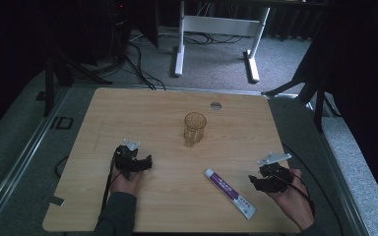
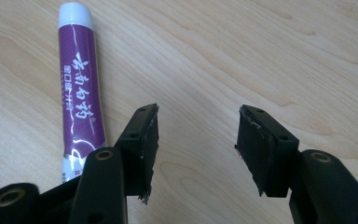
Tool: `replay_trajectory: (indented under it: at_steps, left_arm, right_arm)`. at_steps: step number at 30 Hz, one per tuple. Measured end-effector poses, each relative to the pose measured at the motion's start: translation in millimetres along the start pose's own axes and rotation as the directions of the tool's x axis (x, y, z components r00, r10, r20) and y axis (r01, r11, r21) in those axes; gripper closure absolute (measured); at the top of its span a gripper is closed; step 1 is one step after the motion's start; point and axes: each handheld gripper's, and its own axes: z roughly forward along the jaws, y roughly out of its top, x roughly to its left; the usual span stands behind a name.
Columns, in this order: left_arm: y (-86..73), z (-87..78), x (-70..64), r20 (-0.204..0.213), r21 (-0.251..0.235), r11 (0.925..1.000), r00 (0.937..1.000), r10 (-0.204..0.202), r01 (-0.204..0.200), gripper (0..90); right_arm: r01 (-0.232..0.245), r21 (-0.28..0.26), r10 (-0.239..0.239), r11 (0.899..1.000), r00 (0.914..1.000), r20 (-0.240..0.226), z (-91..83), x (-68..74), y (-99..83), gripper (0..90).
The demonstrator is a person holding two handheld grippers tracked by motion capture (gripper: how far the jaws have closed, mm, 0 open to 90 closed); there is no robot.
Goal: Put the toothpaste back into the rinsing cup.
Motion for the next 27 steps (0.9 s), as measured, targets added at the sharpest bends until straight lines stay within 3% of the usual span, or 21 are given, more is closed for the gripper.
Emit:
replay_trajectory:
  at_steps: [27]
  left_arm:
    - [0.0, 0.0, -0.4, 0.000, -0.001, 1.0000, 1.0000, 0.000, 0.000, 14.0]
  right_arm:
    - [0.063, 0.048, -0.061, 0.997, 0.9968, -0.052, -0.1, 18.1, 6.4, 48.0]
